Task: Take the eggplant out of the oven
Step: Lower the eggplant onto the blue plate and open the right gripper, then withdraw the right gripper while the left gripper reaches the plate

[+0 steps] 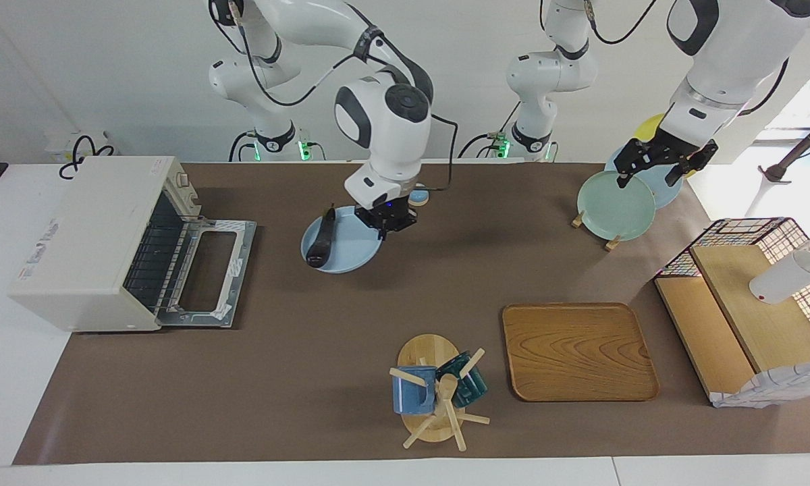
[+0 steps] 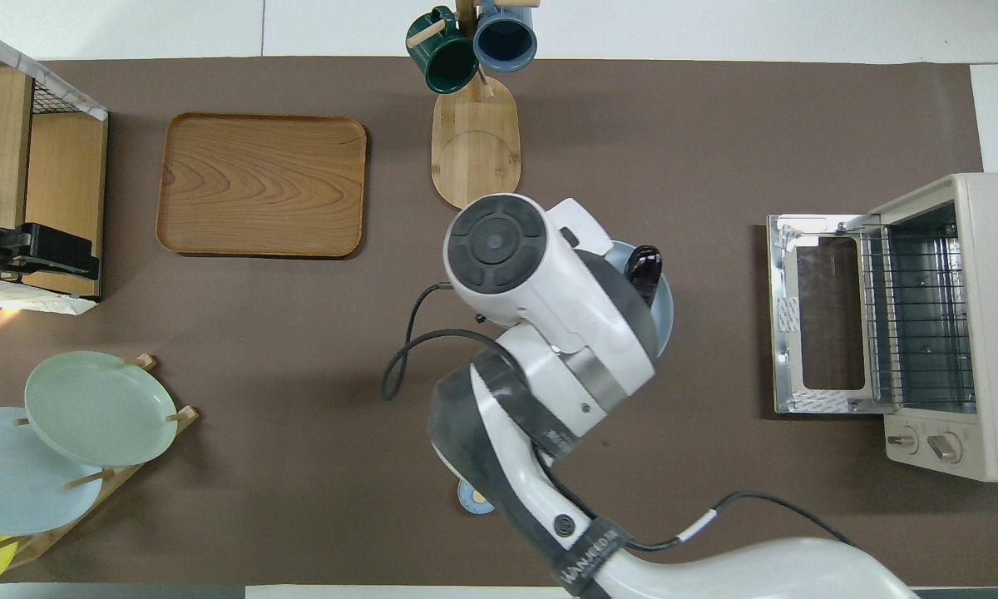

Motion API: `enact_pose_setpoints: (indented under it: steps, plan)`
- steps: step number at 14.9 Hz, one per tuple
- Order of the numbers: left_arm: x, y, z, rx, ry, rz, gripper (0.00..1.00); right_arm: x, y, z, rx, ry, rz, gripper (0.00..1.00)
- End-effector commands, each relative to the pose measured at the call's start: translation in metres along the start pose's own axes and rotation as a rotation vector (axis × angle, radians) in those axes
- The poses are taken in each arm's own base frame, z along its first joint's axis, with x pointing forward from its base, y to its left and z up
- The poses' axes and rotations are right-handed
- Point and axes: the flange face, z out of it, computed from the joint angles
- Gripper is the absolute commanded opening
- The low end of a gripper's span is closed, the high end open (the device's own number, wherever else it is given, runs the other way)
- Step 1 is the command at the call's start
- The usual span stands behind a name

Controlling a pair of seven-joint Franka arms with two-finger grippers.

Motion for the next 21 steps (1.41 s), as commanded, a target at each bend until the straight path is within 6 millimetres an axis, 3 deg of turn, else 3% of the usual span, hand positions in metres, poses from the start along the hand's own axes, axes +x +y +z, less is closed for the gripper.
enact_pose_setpoints:
  steps: [1, 3, 5, 6, 8, 10, 11, 12, 13, 15, 16, 17, 19, 20, 21]
  plan:
    - [-0.004, -0.003, 0.001, 0.009, 0.016, 0.006, 1.0, 0.006, -0.07, 0.029, 0.036, -0.002, 0.054, 0.0]
    - [-0.003, -0.003, 0.0, 0.009, 0.018, 0.006, 0.97, -0.007, -0.089, 0.041, 0.053, -0.015, 0.061, 0.0]
    - [-0.003, -0.003, 0.001, 0.009, 0.016, 0.006, 0.68, -0.017, -0.113, 0.051, 0.084, -0.003, 0.033, 0.0]
    - [-0.003, -0.003, 0.001, 0.009, 0.016, 0.006, 0.56, -0.01, -0.112, 0.053, 0.104, 0.01, 0.041, 0.0]
    - [-0.004, -0.002, 0.001, 0.009, 0.016, 0.007, 0.55, -0.014, -0.119, 0.049, 0.14, 0.027, 0.043, 0.0]
    - [-0.004, -0.003, 0.001, 0.009, 0.015, 0.006, 0.58, -0.019, -0.126, 0.047, 0.181, 0.024, 0.077, 0.0]
    - [-0.004, -0.003, 0.001, 0.009, 0.015, 0.006, 0.74, -0.017, -0.126, 0.051, 0.199, 0.029, 0.081, 0.0]
    - [-0.004, -0.003, 0.001, 0.009, 0.015, 0.007, 1.0, -0.017, -0.126, 0.057, 0.212, 0.038, 0.079, 0.18]
    - [-0.004, -0.003, 0.001, 0.008, 0.015, 0.006, 1.0, -0.017, -0.128, 0.056, 0.226, 0.048, 0.074, 0.37]
    - [-0.003, -0.002, 0.001, -0.001, 0.019, 0.006, 1.0, -0.013, -0.123, 0.041, 0.228, 0.056, 0.068, 0.41]
    - [-0.003, -0.001, 0.002, -0.014, 0.018, 0.002, 1.0, -0.009, -0.113, 0.025, 0.223, 0.062, 0.047, 0.41]
    - [-0.004, 0.001, 0.003, -0.029, 0.016, 0.002, 1.0, 0.001, -0.087, 0.008, 0.18, 0.051, 0.002, 0.39]
    - [-0.004, 0.002, 0.005, -0.04, 0.013, 0.002, 1.0, 0.025, -0.022, -0.019, 0.09, 0.001, -0.07, 0.14]
    - [-0.004, 0.003, 0.005, -0.046, 0.014, 0.002, 1.0, 0.037, 0.019, -0.021, 0.02, -0.032, -0.051, 0.0]
    - [-0.003, 0.005, 0.006, -0.058, 0.016, 0.003, 1.0, 0.043, 0.048, -0.008, -0.045, -0.056, -0.033, 0.0]
